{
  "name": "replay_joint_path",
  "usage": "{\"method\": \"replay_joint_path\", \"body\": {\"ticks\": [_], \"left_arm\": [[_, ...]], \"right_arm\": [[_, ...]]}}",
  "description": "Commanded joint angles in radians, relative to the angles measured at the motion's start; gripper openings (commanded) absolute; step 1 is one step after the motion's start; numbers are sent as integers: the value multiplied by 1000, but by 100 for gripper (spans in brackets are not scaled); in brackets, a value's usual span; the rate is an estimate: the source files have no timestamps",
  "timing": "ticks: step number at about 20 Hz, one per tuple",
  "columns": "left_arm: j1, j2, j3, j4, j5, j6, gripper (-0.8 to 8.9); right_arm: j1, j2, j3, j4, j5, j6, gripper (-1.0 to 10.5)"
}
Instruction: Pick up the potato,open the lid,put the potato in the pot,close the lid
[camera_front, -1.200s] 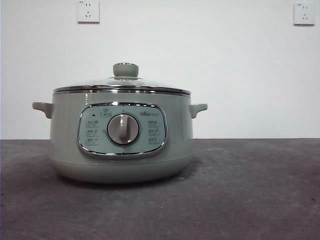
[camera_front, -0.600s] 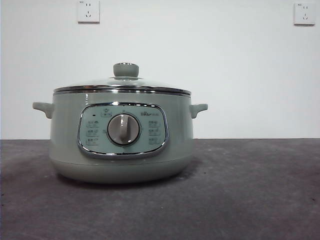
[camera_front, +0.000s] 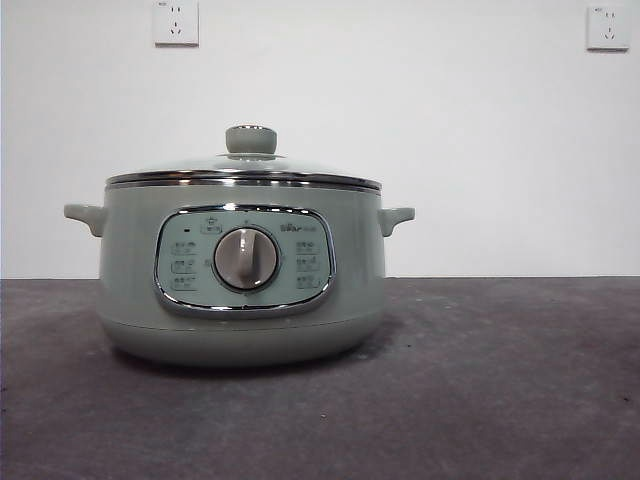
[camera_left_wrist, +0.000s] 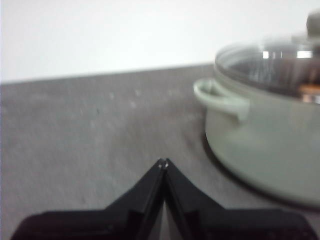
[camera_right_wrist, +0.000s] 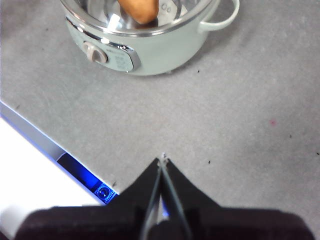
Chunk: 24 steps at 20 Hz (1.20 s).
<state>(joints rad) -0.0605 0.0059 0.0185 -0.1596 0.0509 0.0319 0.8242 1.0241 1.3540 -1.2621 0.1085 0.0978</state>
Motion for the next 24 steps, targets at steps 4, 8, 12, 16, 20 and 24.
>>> {"method": "replay_joint_path", "body": {"ticks": [4, 8, 12, 16, 20, 24], "left_arm": [[2, 13, -11, 7, 1, -11, -2], [2, 37, -11, 7, 1, -11, -2], [2, 61, -11, 7, 1, -11, -2], [2, 75, -11, 3, 1, -11, -2], [2, 76, -11, 0, 1, -11, -2], [2, 76, -11, -1, 1, -11, -2]], "right_arm": [[0, 1, -11, 5, 5, 5, -1], [0, 1, -11, 5, 5, 5, -1], [-11, -12, -12, 6, 40, -10, 0], [-182, -190, -189, 229, 88, -187, 0], [-480, -523, -669, 743, 78, -177, 0], [-682, -853, -1083, 1062, -46, -178, 0]]}}
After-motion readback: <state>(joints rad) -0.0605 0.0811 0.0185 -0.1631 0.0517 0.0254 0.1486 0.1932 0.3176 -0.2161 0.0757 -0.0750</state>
